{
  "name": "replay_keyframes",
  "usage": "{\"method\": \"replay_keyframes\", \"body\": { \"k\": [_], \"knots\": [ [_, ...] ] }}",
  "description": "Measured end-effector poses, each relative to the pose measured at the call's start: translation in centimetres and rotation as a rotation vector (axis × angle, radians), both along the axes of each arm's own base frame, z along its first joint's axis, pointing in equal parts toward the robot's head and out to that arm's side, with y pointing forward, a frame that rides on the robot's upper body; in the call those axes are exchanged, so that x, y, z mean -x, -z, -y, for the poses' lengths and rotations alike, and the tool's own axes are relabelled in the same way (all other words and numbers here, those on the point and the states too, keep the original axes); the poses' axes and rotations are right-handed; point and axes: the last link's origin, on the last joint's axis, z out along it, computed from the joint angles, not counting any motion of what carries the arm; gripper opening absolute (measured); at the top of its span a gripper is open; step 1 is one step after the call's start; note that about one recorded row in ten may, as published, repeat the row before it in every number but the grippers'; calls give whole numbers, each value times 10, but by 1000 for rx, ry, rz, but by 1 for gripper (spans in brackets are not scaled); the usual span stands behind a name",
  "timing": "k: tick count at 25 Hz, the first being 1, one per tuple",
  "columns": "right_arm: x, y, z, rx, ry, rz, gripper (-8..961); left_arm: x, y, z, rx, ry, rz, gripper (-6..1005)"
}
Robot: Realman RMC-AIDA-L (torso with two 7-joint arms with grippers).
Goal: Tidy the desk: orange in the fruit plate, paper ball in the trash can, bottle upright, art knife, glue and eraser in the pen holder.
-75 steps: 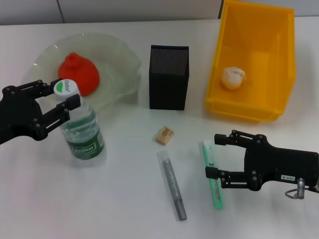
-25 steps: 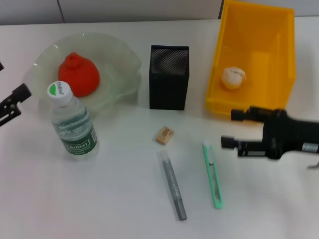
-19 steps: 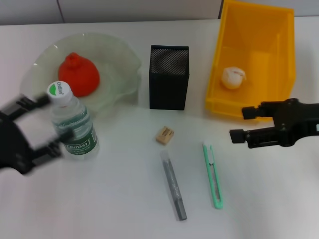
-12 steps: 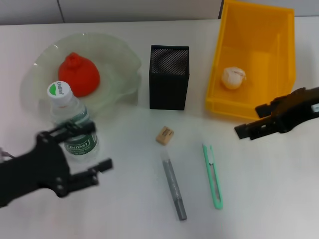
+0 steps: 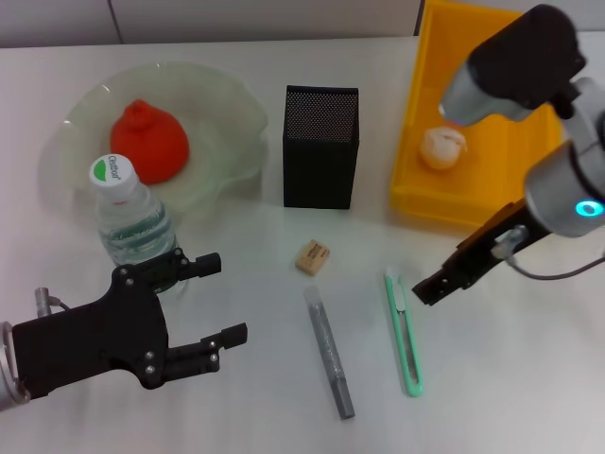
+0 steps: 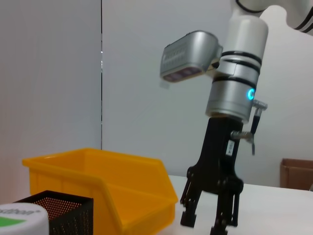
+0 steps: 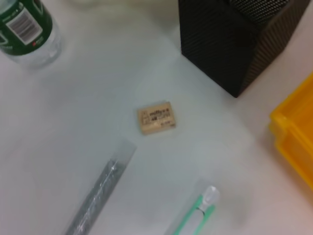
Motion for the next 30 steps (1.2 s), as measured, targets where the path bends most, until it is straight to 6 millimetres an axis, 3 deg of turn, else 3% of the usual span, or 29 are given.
{"method": "replay_keyframes", "body": {
  "k": [13, 22, 30],
  "knots": [
    [2, 43, -8, 37, -25, 47, 739, 5, 10, -3, 16, -26, -60, 783],
    [-2, 50, -8, 54, 0, 76, 690, 5, 12, -3, 24, -29, -60, 783],
    [-6, 52, -8, 55, 12, 80, 509, 5, 11, -4, 25, -29, -60, 783]
  ]
}}
